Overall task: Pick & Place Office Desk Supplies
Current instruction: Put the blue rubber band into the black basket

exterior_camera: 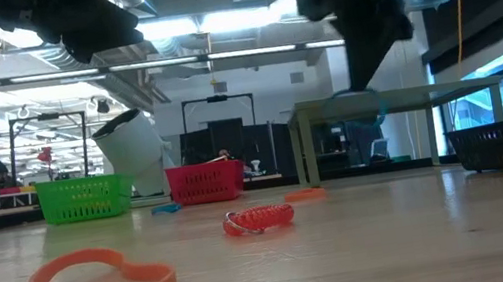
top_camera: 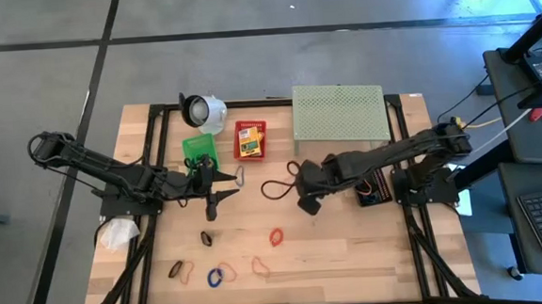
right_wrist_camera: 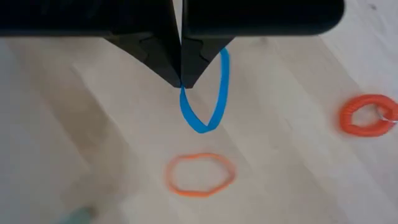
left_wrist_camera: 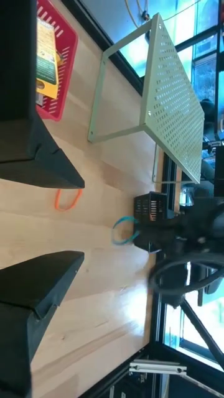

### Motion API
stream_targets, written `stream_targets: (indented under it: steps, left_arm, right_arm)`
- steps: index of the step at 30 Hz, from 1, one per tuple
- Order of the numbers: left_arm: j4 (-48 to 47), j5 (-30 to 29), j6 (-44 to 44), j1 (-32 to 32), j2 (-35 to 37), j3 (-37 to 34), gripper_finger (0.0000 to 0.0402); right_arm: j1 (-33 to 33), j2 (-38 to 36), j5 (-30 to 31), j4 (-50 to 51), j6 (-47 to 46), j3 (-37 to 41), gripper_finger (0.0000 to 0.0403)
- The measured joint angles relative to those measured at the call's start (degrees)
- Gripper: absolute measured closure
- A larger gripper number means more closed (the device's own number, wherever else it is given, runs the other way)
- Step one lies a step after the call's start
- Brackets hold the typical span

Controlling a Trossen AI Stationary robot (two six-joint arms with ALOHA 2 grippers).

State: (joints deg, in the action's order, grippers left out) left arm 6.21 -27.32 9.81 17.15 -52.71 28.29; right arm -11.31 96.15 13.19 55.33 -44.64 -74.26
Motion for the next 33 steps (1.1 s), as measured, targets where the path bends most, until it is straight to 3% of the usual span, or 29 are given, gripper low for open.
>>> stream_targets:
  steps: [13, 22, 33]
  left_arm:
    - [1.01, -0.13, 1.45, -0.01, 0.00, 0.01, 0.0233]
    - [3.36, -0.10, 1.49, -0.01, 0.00, 0.02, 0.0233]
    - [6.05, -0.06, 1.59, -0.01, 0.00, 0.04, 0.0233]
  right_arm:
    - [-1.29, -15.93, 9.06, 14.97, -8.21, 1.48, 0.0403]
    - [-1.66, -30.78, 10.40, 11.26, -18.73, 16.76, 0.0403]
    - [-3.25, -41.60, 8.33, 6.70, -31.14, 33.89, 0.0403]
